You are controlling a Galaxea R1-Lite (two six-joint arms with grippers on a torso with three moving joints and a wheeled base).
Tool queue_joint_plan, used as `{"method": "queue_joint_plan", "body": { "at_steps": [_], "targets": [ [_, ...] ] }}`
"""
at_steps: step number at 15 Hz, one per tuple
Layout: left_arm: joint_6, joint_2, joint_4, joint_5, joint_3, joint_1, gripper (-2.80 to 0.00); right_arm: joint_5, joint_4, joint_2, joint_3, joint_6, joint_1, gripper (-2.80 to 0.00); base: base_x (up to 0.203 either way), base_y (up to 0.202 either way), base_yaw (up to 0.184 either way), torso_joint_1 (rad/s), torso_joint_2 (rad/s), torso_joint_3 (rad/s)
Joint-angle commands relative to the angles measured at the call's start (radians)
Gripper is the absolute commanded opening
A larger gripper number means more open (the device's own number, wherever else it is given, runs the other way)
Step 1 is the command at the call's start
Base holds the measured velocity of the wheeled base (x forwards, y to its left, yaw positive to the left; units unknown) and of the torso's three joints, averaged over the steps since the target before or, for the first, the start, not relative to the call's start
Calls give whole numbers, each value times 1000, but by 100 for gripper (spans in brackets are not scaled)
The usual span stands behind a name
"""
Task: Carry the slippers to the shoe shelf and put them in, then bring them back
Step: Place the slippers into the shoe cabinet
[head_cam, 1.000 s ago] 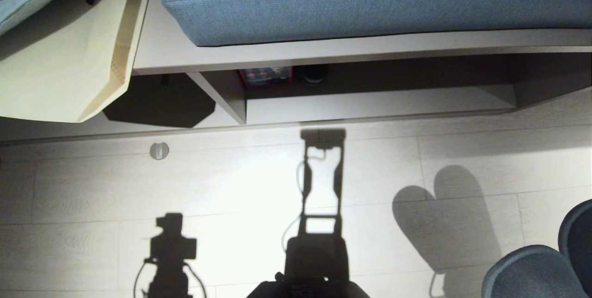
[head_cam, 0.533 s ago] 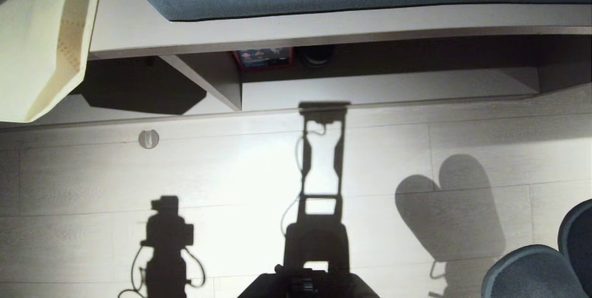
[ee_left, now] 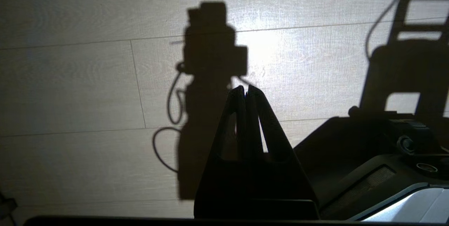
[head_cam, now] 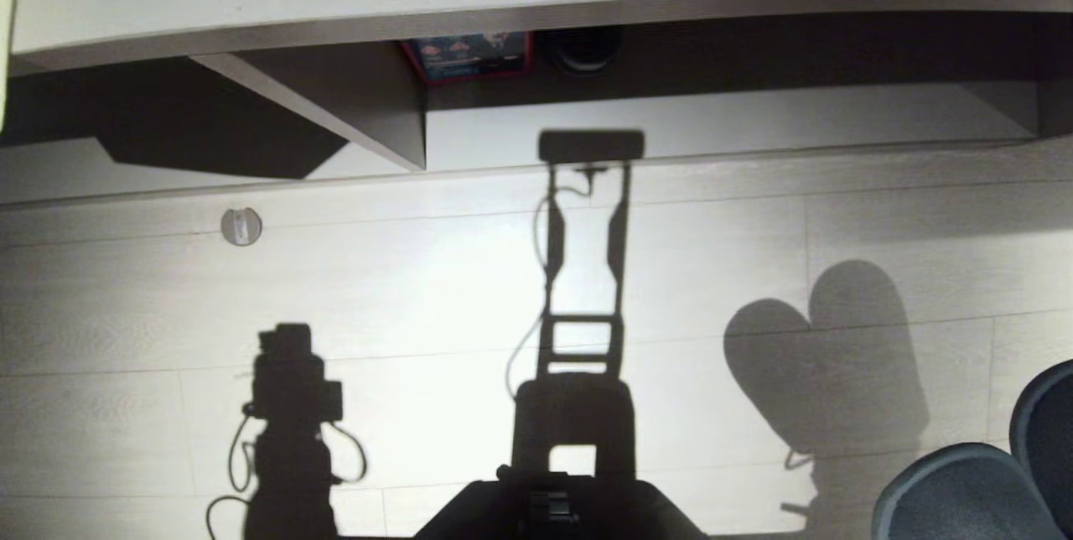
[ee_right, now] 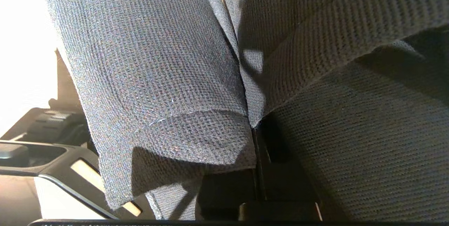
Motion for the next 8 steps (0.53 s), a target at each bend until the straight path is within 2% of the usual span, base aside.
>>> {"method": "queue_joint_plan", "body": {
  "at_steps": [1,8],
  "targets": [
    [-1,2,0,1,0,0,-280,0,1,1,0,0,0,-280,0,0,0,2,4,-192],
    [-1,2,-1,1,0,0,-280,0,1,1,0,0,0,-280,0,0,0,1,2,-199]
  ]
}}
